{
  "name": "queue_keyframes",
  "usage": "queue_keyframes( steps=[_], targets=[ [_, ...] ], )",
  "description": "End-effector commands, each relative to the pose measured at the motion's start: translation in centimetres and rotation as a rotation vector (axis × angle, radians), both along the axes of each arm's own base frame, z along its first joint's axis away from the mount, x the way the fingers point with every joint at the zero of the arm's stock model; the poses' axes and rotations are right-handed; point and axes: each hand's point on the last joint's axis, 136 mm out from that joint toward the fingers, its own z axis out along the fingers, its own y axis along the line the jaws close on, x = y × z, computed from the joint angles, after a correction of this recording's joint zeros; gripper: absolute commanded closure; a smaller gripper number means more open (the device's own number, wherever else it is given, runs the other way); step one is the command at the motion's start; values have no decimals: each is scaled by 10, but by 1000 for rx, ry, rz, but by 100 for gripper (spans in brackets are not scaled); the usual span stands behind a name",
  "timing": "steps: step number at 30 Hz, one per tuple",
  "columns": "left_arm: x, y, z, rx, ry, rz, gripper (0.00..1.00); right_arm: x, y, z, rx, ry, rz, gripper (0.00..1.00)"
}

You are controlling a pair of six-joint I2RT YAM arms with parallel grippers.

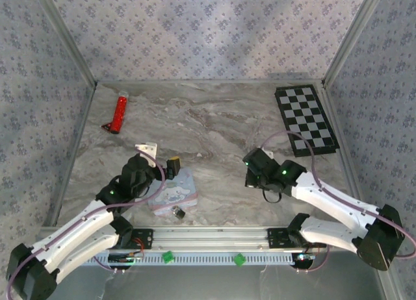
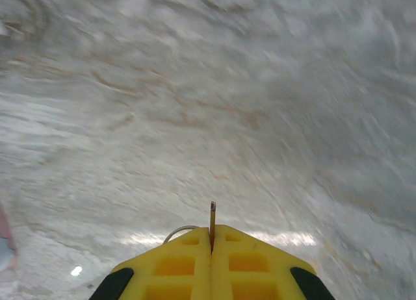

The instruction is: Unlock the padlock with the key

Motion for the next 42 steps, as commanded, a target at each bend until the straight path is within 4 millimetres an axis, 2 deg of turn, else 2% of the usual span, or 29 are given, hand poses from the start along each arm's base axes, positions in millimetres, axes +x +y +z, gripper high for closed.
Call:
queue_keyframes(
  steps=[1, 7, 12, 16, 24, 28, 34, 42],
  targets=[
    [-3, -7, 9, -37, -26, -37, 0, 30, 23, 28, -5, -169, 82, 100],
    [-5, -10, 11, -46, -33, -55, 0, 53, 74, 48, 135, -319, 178, 100],
    [-7, -18, 11, -62, -35, -101, 0, 50, 115, 56, 135, -387, 392, 100],
    [-8, -24, 11, -89, -48, -130, 0, 44, 136, 62, 128, -476, 537, 100],
    [-17, -41, 13, -150, -123, -248, 0, 32, 156, 59, 126, -675, 759, 100],
    [-25, -45, 19, -134, -103, -304, 0, 28, 157, 50, 87, -709, 835, 100],
    [-41, -59, 30, -216, -114, -448, 0, 19, 164, 46, 83, -767, 942, 100],
    [-55, -80, 30, -259, -68, -604, 3, 6, 171, 41, 122, -824, 1076, 100]
  ],
)
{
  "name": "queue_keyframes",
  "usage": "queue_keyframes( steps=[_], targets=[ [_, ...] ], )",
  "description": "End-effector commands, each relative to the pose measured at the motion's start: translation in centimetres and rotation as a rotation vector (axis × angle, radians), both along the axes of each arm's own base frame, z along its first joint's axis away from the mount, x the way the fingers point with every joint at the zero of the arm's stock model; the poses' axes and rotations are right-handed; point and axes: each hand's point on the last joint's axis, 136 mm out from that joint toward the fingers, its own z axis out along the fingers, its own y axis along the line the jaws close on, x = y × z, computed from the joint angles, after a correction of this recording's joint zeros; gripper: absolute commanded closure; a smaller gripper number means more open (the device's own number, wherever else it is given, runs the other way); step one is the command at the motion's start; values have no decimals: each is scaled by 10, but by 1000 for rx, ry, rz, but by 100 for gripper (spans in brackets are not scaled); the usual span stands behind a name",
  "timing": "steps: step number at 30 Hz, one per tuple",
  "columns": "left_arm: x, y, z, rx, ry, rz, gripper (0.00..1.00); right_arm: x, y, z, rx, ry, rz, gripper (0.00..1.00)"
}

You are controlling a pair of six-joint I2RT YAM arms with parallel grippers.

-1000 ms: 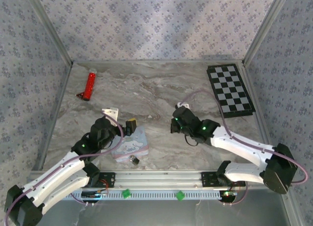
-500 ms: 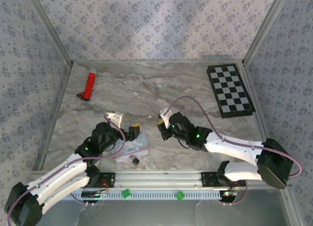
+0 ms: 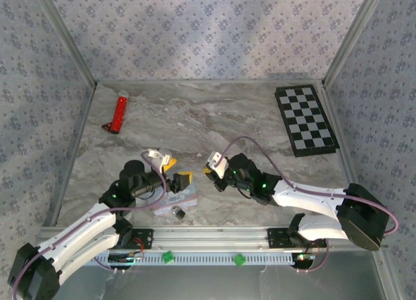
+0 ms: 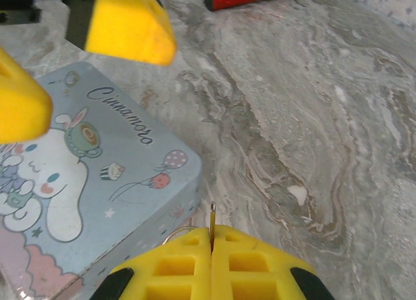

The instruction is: Unlock the padlock with the key

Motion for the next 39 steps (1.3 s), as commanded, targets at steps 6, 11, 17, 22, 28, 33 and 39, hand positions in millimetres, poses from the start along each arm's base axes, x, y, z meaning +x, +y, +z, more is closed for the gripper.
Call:
queue_keyframes(
  steps=[6, 11, 17, 22, 28, 33, 39],
  targets=[
    [-14, -21, 34, -87, -46, -163, 30, -16, 11, 4, 29, -45, 183, 100],
    [-19, -29, 34, -100, -17, -220, 40, -23, 15, 1, 28, -10, 246, 100],
    [-24, -34, 35, -113, -2, -270, 55, -25, 20, 0, 26, 7, 273, 100],
    [-26, -40, 33, -114, 30, -311, 66, -26, 26, 0, 35, 22, 294, 100],
    [-27, -47, 26, -93, 61, -343, 69, -25, 30, -1, 37, 27, 303, 100],
    [-27, -52, 21, -73, 76, -355, 69, -26, 31, 0, 42, 35, 313, 100],
    [-24, -52, 15, -48, 88, -343, 68, -25, 28, 2, 56, 37, 305, 100]
  ],
)
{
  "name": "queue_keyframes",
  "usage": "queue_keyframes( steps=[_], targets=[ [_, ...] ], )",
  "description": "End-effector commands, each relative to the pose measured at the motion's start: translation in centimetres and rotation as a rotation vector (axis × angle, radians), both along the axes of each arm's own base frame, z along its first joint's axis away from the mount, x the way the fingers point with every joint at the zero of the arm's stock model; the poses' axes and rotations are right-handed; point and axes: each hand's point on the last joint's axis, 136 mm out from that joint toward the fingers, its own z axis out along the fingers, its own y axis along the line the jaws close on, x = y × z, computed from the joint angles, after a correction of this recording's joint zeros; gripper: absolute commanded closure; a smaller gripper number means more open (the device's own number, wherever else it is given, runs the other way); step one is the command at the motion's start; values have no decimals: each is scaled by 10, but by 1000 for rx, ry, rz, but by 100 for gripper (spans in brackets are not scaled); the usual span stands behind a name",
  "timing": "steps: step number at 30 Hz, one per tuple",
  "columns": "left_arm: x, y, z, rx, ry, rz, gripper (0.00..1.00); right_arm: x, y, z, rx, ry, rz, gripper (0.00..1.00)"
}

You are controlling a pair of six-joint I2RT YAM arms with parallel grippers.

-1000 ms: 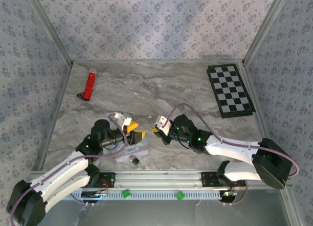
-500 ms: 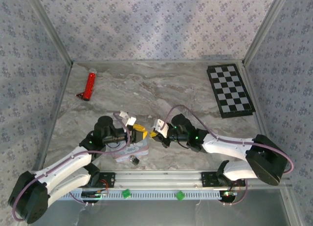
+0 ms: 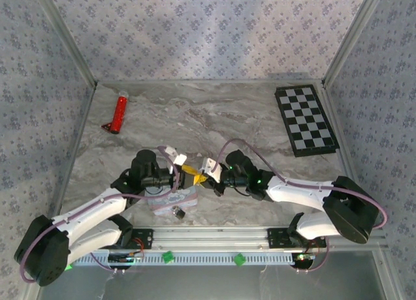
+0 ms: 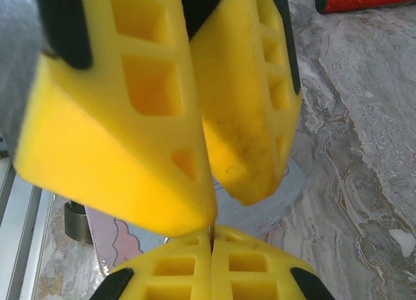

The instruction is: Unlock the padlock with the key

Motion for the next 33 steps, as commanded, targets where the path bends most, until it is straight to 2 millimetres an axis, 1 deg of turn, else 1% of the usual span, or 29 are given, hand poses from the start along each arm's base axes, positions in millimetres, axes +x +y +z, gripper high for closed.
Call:
queue_keyframes(
  steps=[1, 3, 6, 12, 21, 33],
  targets=[
    [1, -6, 16, -17, -53, -27, 68, 5, 3, 17, 55, -11, 4, 100],
    [1, -6, 16, -15, -51, -30, 68, 6, 2, 21, 76, 2, 5, 100],
    [-1, -8, 16, -17, -46, -45, 72, 6, 2, 21, 78, 12, 8, 100],
    [-2, -10, 15, -16, -38, -57, 72, 6, 2, 21, 88, 24, 12, 100],
    [-1, -10, 15, -14, -37, -55, 81, 8, 0, 25, 112, 45, 9, 100],
    [0, -10, 17, -18, -40, -52, 94, 8, 3, 27, 141, 81, 24, 100]
  ],
)
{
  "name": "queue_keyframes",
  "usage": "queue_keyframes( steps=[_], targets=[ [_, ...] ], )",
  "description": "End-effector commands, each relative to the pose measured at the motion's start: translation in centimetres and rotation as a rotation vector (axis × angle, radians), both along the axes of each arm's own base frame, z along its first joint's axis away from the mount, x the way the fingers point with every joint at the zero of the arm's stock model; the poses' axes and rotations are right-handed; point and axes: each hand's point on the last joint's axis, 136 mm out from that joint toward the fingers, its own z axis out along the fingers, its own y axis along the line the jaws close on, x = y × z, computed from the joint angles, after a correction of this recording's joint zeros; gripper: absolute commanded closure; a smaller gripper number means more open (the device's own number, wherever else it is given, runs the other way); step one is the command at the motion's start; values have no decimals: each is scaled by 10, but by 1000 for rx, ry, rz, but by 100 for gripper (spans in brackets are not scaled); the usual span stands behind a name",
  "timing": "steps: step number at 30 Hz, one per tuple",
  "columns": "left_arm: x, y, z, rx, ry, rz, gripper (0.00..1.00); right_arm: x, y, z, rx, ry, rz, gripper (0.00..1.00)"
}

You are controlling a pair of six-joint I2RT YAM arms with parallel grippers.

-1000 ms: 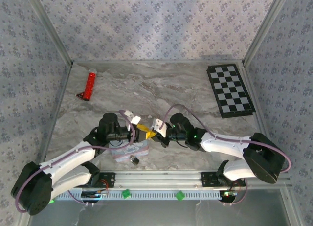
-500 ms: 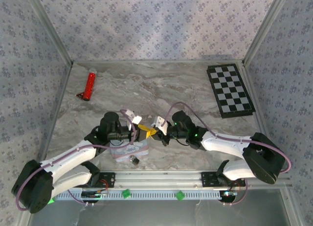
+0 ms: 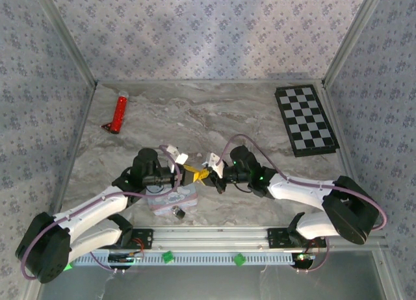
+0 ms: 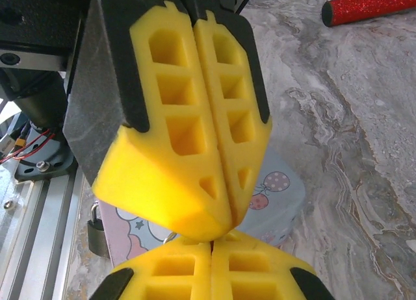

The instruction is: Unlock the padlock with the key

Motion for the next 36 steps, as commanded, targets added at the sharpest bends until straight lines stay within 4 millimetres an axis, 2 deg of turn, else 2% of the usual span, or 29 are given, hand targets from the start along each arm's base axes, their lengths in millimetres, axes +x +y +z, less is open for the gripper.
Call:
queue_keyframes(
  steps=[1, 4, 12, 21, 28, 31, 34, 36],
  targets=[
    [-3, -7, 16, -30, -25, -44, 95, 4, 5, 14, 58, -12, 5, 100],
    [0, -6, 16, -28, -26, -27, 100, 4, 6, 14, 64, 0, 13, 100],
    [13, -4, 12, -9, -9, 53, 100, 13, 1, 16, 94, 41, -20, 100],
    [35, 4, 8, -1, 1, 190, 100, 27, -8, 11, 115, 51, -114, 78],
    [72, 11, 10, -86, 92, 405, 100, 45, -20, 13, 188, 106, -245, 72],
    [85, 10, 23, -193, 141, 472, 100, 64, -37, 21, 308, 211, -370, 70],
    [97, 11, 37, -281, 182, 529, 100, 90, -56, 27, 449, 432, -516, 69],
    [106, 11, 44, -323, 236, 570, 100, 102, -59, 27, 488, 602, -585, 66]
  ],
)
